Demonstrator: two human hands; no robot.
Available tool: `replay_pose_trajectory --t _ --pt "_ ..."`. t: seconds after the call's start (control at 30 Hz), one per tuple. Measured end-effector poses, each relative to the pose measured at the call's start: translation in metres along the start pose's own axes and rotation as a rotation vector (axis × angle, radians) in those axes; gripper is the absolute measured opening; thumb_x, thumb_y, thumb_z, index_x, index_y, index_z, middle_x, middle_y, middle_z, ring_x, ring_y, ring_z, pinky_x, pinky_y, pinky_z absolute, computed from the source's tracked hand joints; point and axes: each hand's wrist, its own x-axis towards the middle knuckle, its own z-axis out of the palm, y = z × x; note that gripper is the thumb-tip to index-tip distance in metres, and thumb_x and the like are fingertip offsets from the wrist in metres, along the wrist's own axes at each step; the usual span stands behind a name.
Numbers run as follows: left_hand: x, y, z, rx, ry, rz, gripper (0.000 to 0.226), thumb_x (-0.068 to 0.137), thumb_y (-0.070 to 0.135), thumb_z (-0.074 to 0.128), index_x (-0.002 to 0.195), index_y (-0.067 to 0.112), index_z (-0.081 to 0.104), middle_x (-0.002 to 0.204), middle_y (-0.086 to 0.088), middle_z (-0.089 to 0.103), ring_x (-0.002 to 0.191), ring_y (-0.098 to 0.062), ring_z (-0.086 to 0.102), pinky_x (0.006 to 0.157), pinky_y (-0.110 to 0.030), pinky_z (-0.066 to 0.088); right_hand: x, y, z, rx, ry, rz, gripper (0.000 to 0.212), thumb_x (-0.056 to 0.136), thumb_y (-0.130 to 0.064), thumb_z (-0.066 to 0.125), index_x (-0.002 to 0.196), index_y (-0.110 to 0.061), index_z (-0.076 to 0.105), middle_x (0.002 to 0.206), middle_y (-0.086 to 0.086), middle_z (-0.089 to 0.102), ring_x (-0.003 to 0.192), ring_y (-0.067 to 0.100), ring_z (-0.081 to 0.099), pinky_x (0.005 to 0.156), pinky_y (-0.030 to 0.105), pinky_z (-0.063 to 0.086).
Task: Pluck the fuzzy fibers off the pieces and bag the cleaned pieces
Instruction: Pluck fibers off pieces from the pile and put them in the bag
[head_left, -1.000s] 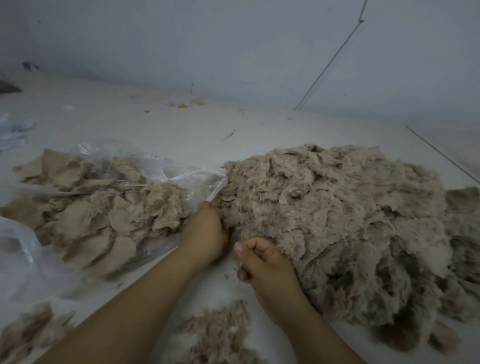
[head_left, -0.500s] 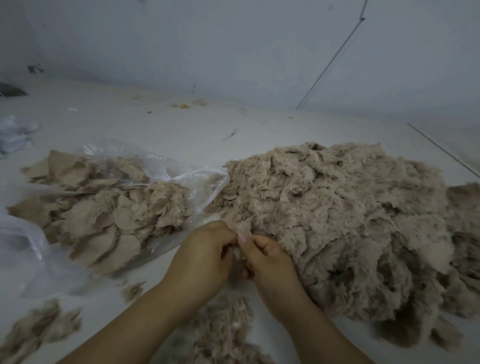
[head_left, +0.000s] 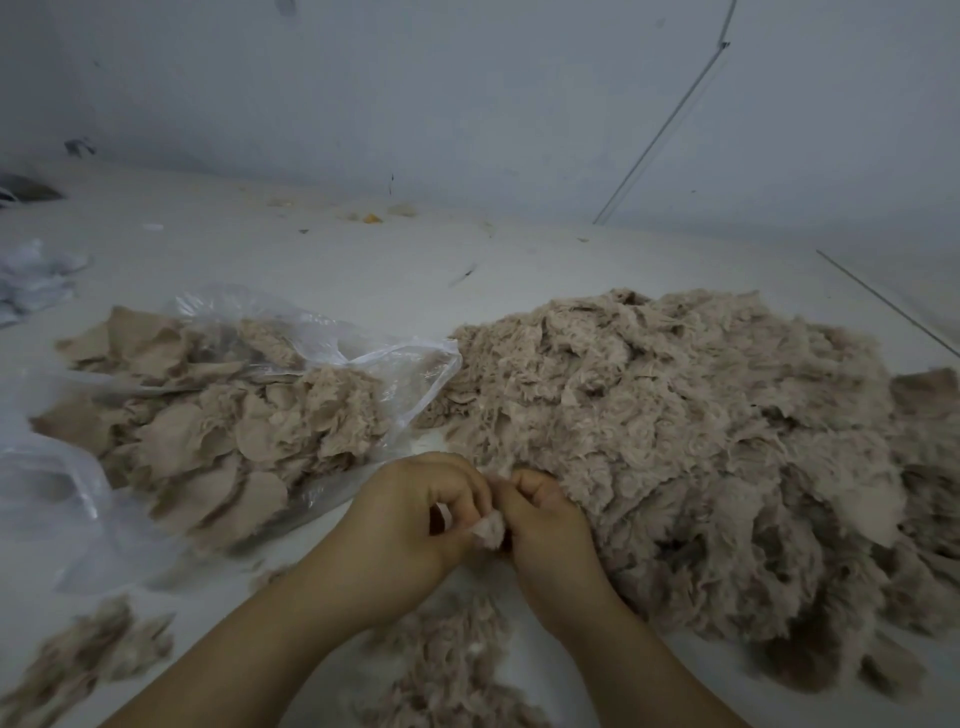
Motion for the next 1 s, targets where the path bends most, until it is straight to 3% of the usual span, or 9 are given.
replay_pose_trajectory --t 0.17,0.23,0.33,0.4,0.53,0.7,0.8,0.9,1.0 --pt "0.002 0.004 -0.004 -0.127 0.167 -0.074 0.032 0.079 -0.012 0.07 0.063 0.015 0.063 0.079 0.008 0.07 0.068 -0.01 0.066 0.057 -0.035 0.056 0.003 0.0 0.0 -0.042 0.011 0.007 0.031 0.093 -0.032 0.065 0.068 -0.018 0.055 0.055 -0.001 0.042 0.055 0.014 0.04 0.063 0.038 0.04" --pt "0.001 0.003 -0.004 -0.202 0.31 -0.077 0.034 0.08 -0.014 0.068 0.064 0.015 0.065 0.075 0.0 0.069 0.062 -0.018 0.065 0.053 -0.034 0.056 0.005 0.002 0.001 -0.016 0.015 0.02 0.034 0.096 -0.027 0.064 0.062 -0.025 0.06 0.053 -0.006 0.041 0.053 0.011 0.039 0.059 0.033 0.041" --pt "0.004 -0.007 -0.002 -0.192 0.46 -0.147 0.025 0.086 -0.005 0.067 0.069 0.012 0.061 0.069 -0.008 0.064 0.054 -0.019 0.062 0.05 -0.025 0.053 0.006 0.005 0.0 -0.011 0.033 0.006 0.015 0.097 -0.025 0.062 0.089 -0.018 0.072 0.053 -0.01 0.049 0.051 0.006 0.046 0.055 0.026 0.045" --pt "0.007 -0.016 0.002 -0.146 0.43 -0.222 0.019 0.088 -0.002 0.066 0.074 0.01 0.058 0.065 -0.012 0.06 0.049 -0.018 0.06 0.046 -0.027 0.052 0.006 0.006 -0.001 -0.008 0.007 -0.006 0.017 0.096 -0.029 0.063 0.105 -0.017 0.072 0.058 -0.014 0.056 0.053 0.002 0.051 0.055 0.024 0.047" --pt "0.012 -0.025 0.011 -0.109 0.384 -0.31 0.019 0.086 0.004 0.071 0.075 0.018 0.063 0.057 -0.009 0.059 0.044 -0.019 0.054 0.041 -0.03 0.044 -0.001 0.001 -0.003 0.025 -0.064 -0.062 0.009 0.078 -0.037 0.073 0.087 -0.035 0.074 0.069 -0.008 0.06 0.056 0.006 0.052 0.055 0.023 0.047" --pt "0.015 -0.02 0.018 -0.311 0.327 -0.374 0.019 0.088 0.012 0.071 0.069 0.01 0.067 0.051 -0.011 0.062 0.036 -0.016 0.054 0.034 -0.022 0.038 -0.008 -0.003 -0.004 -0.012 -0.281 -0.176 0.019 0.086 -0.04 0.072 0.088 -0.021 0.075 0.072 0.001 0.067 0.062 0.008 0.058 0.059 0.02 0.048" --pt "0.019 -0.016 0.019 -0.396 0.38 -0.387 0.022 0.088 0.01 0.071 0.069 0.001 0.064 0.047 -0.012 0.06 0.033 -0.015 0.05 0.032 -0.019 0.036 -0.008 -0.004 -0.001 -0.093 -0.209 -0.158 0.029 0.086 -0.042 0.067 0.082 -0.014 0.073 0.074 0.009 0.067 0.061 0.012 0.055 0.057 0.022 0.046" --pt "0.022 -0.017 0.015 -0.526 0.462 -0.429 0.026 0.09 0.014 0.068 0.07 -0.001 0.06 0.048 -0.017 0.056 0.034 -0.02 0.046 0.034 -0.02 0.035 -0.004 -0.003 -0.002 -0.045 -0.168 -0.1 0.023 0.091 -0.034 0.061 0.077 -0.02 0.072 0.057 -0.004 0.056 0.051 0.008 0.046 0.053 0.023 0.043" --pt "0.02 -0.021 0.014 -0.513 0.373 -0.465 0.03 0.089 0.022 0.068 0.071 0.0 0.06 0.051 -0.014 0.056 0.04 -0.023 0.048 0.036 -0.023 0.036 -0.002 -0.002 -0.001 0.006 -0.149 -0.083 0.026 0.092 -0.031 0.057 0.071 -0.025 0.07 0.052 -0.007 0.045 0.049 0.008 0.039 0.05 0.023 0.041"
